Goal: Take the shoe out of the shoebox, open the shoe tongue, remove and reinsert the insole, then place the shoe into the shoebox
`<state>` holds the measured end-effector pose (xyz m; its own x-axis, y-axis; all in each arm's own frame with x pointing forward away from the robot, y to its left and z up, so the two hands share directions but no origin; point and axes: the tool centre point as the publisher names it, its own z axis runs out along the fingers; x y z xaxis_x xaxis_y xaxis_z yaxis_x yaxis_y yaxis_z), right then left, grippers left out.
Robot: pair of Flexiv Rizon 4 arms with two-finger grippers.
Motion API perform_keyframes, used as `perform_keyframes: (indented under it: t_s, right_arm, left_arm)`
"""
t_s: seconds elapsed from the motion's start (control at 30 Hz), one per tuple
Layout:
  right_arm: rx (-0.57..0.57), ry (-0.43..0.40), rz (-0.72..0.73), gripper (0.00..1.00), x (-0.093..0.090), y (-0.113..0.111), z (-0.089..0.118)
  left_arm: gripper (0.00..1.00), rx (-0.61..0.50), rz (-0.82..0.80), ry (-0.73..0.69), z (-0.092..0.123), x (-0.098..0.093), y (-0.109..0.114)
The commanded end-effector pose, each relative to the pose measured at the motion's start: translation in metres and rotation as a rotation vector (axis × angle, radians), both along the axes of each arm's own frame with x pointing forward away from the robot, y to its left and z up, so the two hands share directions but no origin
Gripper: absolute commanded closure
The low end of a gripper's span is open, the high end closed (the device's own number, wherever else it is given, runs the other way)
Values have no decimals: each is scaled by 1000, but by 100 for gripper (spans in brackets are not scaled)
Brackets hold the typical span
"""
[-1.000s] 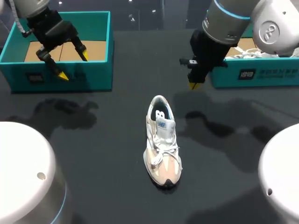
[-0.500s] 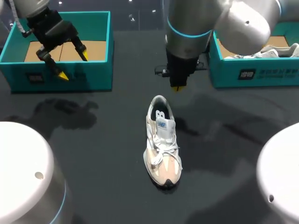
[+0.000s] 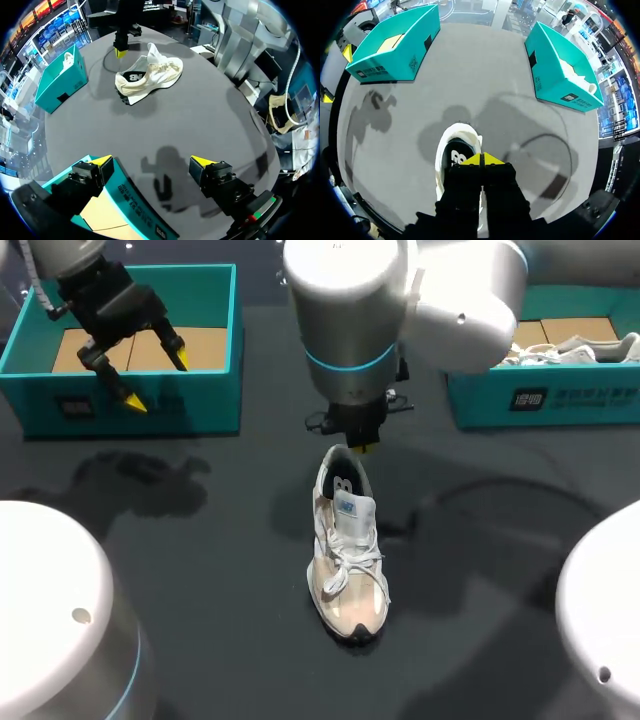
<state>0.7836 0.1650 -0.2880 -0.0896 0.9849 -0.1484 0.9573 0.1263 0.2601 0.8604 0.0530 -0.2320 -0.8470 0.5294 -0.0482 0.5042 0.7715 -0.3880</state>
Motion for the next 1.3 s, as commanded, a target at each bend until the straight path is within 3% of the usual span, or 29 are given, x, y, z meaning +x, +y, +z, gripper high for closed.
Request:
perform_keyframes:
  t_s: [0.03,0.3,0.43,0.83,1.3]
  right_arm:
    - [-7,-19,-3,100,-5,4,-6]
    - [-7,-19,-3,100,-5,4,-6]
    - [-5,-9,2,100,-1,9,-26]
    - [12,-16,8,100,-5,21,-53]
    - [-25,13,18,100,8,20,-94]
  left_arm:
    - [0,2,-1,-2,0,-1,1]
    - [0,2,-1,-2,0,-1,1]
    - [0,2,-1,-2,0,-1,1]
    - [0,2,-1,-2,0,-1,1]
    - [0,2,-1,-2,0,-1,1]
